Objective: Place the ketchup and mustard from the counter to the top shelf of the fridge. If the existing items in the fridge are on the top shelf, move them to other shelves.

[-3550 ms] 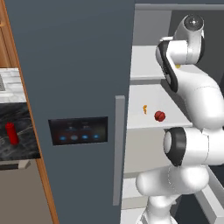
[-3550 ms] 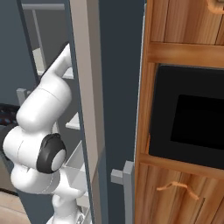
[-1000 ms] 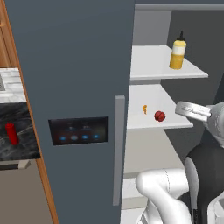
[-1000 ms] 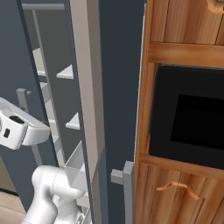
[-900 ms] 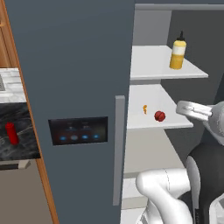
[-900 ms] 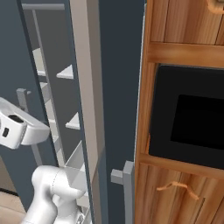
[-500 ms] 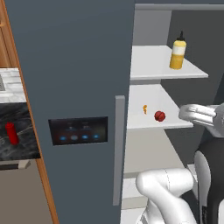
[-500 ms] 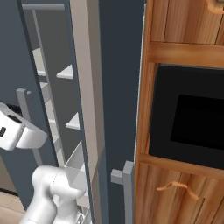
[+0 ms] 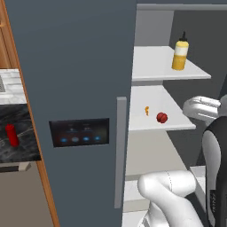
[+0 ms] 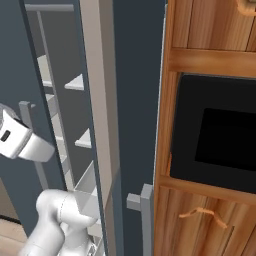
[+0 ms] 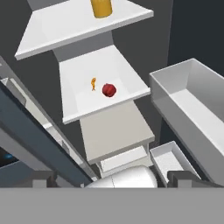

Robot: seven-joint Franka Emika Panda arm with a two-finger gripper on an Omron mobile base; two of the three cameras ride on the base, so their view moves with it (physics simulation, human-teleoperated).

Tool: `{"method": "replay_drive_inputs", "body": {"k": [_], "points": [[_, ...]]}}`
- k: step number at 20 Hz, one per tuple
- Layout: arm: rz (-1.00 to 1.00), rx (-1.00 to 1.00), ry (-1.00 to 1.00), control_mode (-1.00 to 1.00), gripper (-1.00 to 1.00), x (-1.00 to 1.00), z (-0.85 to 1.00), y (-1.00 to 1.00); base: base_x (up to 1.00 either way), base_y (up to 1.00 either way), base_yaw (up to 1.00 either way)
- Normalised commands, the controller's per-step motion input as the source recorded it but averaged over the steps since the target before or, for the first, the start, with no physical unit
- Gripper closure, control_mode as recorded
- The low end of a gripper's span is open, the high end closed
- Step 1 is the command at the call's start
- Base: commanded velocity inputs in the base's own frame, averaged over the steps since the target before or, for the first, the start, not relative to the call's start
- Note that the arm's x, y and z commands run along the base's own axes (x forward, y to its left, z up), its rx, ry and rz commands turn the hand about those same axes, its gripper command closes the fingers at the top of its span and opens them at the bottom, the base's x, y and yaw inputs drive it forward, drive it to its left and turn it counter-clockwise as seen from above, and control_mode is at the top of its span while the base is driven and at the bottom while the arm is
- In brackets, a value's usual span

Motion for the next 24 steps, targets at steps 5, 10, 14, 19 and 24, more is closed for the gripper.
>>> {"method": "replay_drive_inputs", "body": {"k": [5,10,14,19,24], "points": [[0.00,0.00,0.01,-1.00,-1.00,-0.04,0.00,0.00,0.00,0.00,0.00],[0.01,0.00,0.00,1.00,-1.00,-0.30,-0.06,0.00,-0.60,0.07,0.04],[0.00,0.00,0.00,1.00,-1.00,0.00,0.00,0.00,-0.82,0.46,0.10],[0.00,0.00,0.00,1.00,-1.00,0.00,0.00,0.00,-0.05,0.96,0.11],[0.00,0.00,0.00,1.00,-1.00,0.00,0.00,0.00,0.25,1.00,0.07]]}}
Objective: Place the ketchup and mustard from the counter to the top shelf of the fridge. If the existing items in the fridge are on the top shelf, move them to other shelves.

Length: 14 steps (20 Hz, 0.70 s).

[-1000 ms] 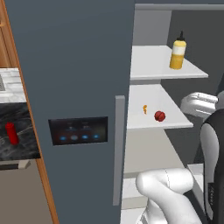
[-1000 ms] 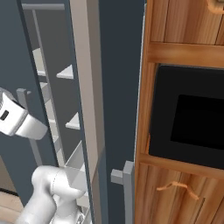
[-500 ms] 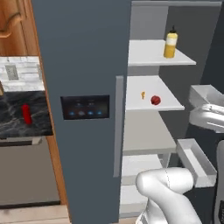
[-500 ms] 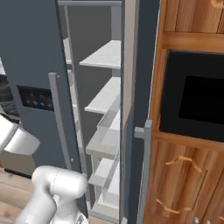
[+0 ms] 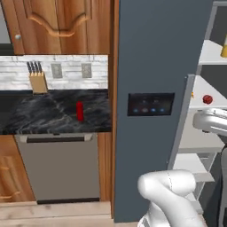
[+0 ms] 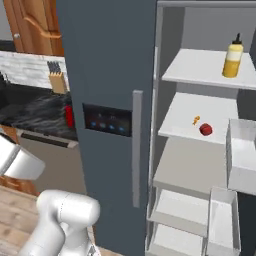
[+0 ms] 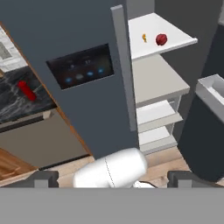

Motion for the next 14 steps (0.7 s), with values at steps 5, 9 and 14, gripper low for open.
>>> {"method": "replay_drive_inputs", "body": {"k": [5,9,14], "points": [[0.00,0.00,0.00,1.00,-1.00,0.00,0.00,0.00,0.31,0.95,0.06],[0.00,0.00,0.00,1.00,-1.00,0.00,0.00,0.00,0.33,0.56,0.04],[0.00,0.00,0.00,1.00,-1.00,0.00,0.00,0.00,0.65,0.41,0.00]]}}
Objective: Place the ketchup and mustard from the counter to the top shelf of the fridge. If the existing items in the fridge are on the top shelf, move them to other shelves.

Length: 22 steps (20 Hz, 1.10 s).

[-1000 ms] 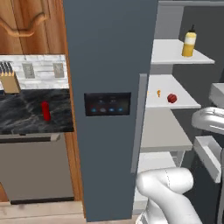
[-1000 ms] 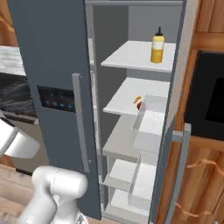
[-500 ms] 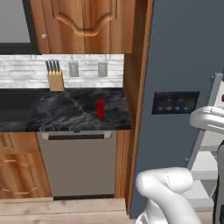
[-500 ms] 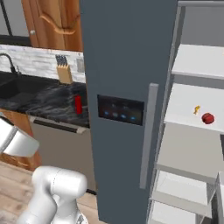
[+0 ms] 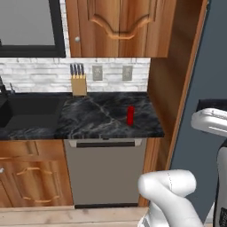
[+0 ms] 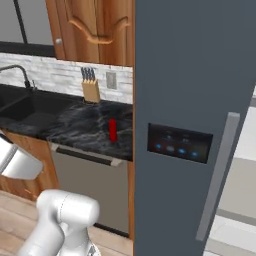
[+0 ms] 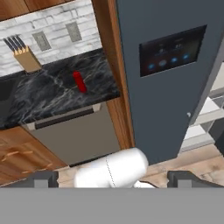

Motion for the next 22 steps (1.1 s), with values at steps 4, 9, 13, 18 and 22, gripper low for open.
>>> {"method": "replay_drive_inputs", "body": {"k": [4,9,13,18,22], "points": [[0.00,0.00,0.00,1.00,-1.00,0.00,0.00,0.00,0.68,0.16,0.00],[0.00,0.00,0.00,1.00,-1.00,0.00,0.00,0.00,0.57,0.24,0.00],[0.00,0.00,0.00,1.00,-1.00,0.00,0.00,0.00,0.20,0.19,0.00],[0.00,0.00,0.00,-1.00,-1.00,0.21,-0.01,0.11,0.04,0.06,0.00],[0.00,0.00,0.04,-1.00,-1.00,0.28,-0.24,0.08,0.00,0.00,0.00]]}}
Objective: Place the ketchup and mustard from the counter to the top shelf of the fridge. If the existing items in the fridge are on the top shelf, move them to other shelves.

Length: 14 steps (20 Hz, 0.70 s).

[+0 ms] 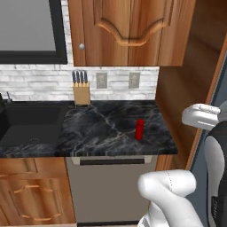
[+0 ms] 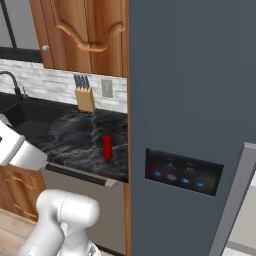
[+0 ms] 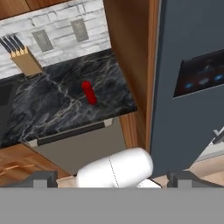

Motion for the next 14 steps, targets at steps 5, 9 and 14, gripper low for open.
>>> {"method": "replay_drive_inputs", "body": {"k": [5,9,14], "points": [[0.00,0.00,0.06,-1.00,-1.00,0.27,-0.30,0.05,0.00,0.00,0.00],[0.00,0.00,0.06,-1.00,-1.00,0.19,-0.36,0.00,0.00,0.00,0.00],[0.00,0.00,0.05,-1.00,-1.00,0.32,-0.33,0.00,0.00,0.00,0.00]]}}
